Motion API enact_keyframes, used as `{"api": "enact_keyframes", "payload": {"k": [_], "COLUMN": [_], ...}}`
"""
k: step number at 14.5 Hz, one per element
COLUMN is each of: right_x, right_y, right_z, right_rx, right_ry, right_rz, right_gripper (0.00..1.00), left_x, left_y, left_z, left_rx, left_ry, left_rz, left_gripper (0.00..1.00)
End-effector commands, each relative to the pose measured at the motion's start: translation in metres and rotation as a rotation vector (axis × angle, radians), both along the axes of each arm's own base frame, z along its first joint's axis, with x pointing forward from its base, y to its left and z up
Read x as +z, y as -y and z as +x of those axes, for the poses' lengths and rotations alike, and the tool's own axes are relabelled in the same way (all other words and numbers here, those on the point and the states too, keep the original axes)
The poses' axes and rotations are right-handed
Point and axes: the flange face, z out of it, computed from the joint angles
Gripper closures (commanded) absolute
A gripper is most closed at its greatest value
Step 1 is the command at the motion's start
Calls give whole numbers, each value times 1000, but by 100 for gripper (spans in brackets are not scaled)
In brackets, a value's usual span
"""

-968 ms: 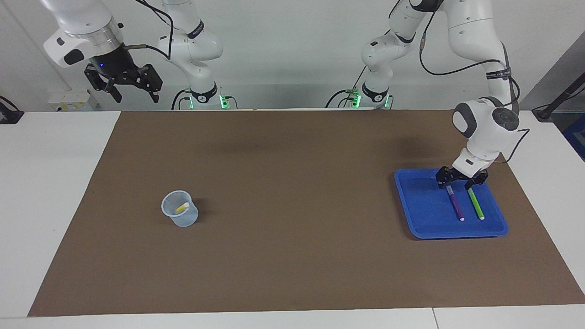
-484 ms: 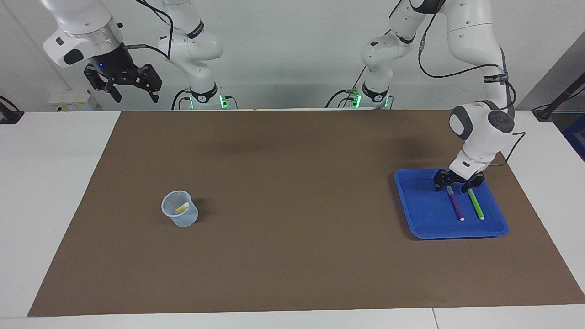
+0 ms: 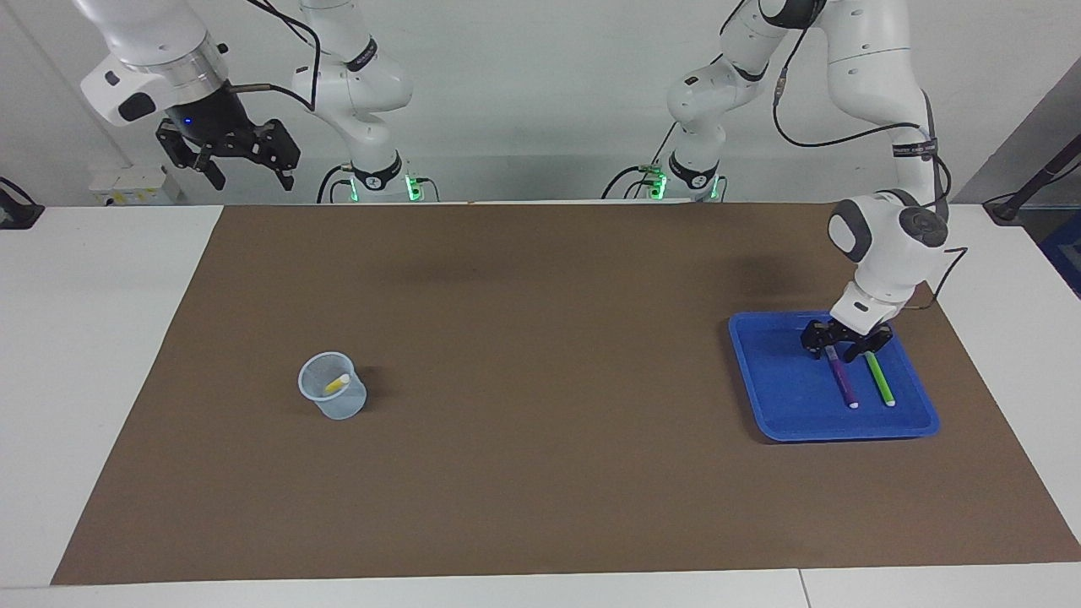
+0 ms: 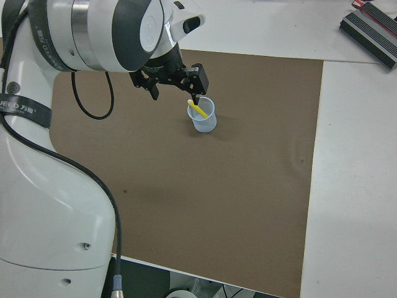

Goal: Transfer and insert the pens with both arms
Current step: 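Reach the left gripper into the tray and grasp the purple pen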

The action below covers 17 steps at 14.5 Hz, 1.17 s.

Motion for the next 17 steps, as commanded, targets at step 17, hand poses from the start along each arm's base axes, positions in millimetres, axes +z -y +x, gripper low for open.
{"api": "enact_keyframes", "payload": {"k": [17], "right_x": [1], "right_y": [1], "right_z": [-5], "right_rx": [8], "right_ry": [2], "right_rz": [22], "right_gripper": [0], "left_x": [89], "left_y": [55], "left_z": [0], "left_rx": [59], "left_ry": [-217], "left_rz": [-151], "left_gripper": [100]}}
